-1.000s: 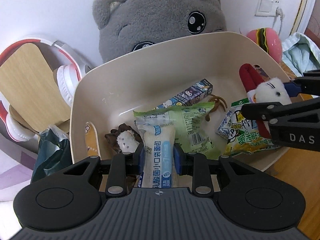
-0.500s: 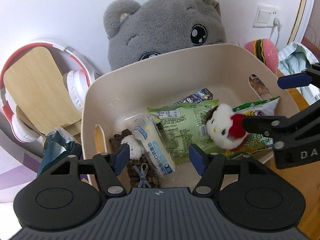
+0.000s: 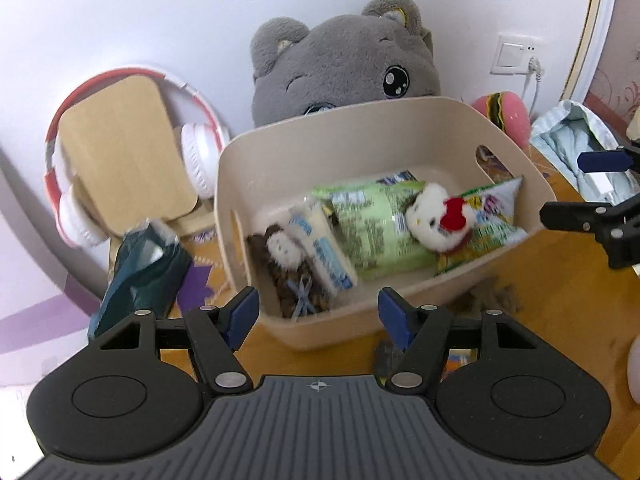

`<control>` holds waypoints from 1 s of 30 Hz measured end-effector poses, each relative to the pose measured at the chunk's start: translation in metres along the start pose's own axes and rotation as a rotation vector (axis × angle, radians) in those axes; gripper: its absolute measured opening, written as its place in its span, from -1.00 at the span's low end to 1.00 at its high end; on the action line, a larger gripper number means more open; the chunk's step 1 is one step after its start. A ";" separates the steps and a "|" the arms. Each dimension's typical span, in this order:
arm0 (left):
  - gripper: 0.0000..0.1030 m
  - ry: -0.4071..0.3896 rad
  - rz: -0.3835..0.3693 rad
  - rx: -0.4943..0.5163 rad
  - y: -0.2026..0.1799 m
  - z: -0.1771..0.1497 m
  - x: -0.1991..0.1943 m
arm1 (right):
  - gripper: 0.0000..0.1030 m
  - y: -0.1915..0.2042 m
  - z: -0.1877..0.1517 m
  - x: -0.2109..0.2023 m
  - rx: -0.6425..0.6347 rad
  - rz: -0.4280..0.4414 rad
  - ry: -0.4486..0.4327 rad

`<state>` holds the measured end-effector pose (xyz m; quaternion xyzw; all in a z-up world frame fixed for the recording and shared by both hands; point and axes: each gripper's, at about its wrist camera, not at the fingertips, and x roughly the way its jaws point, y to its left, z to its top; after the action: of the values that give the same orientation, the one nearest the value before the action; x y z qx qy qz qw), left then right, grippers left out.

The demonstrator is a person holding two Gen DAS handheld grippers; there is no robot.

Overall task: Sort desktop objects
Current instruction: 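Grasp the white scrunchie with left tool while right tool grasps the beige claw clip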

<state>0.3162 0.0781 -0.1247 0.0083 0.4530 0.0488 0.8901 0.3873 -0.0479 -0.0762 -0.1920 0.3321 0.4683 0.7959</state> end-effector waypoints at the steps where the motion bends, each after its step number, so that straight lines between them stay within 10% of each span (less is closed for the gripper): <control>1: 0.32 0.008 -0.003 -0.004 0.001 -0.005 -0.002 | 1.00 -0.003 -0.005 -0.002 0.005 0.001 0.004; 15: 0.32 0.199 -0.128 -0.163 -0.033 -0.079 0.015 | 1.00 -0.005 -0.065 0.020 0.097 0.000 0.151; 30: 0.31 0.285 -0.092 -0.262 -0.045 -0.090 0.062 | 1.00 0.030 -0.084 0.066 0.116 0.007 0.238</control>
<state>0.2832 0.0369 -0.2300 -0.1353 0.5640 0.0676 0.8118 0.3547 -0.0445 -0.1824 -0.1989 0.4514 0.4249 0.7591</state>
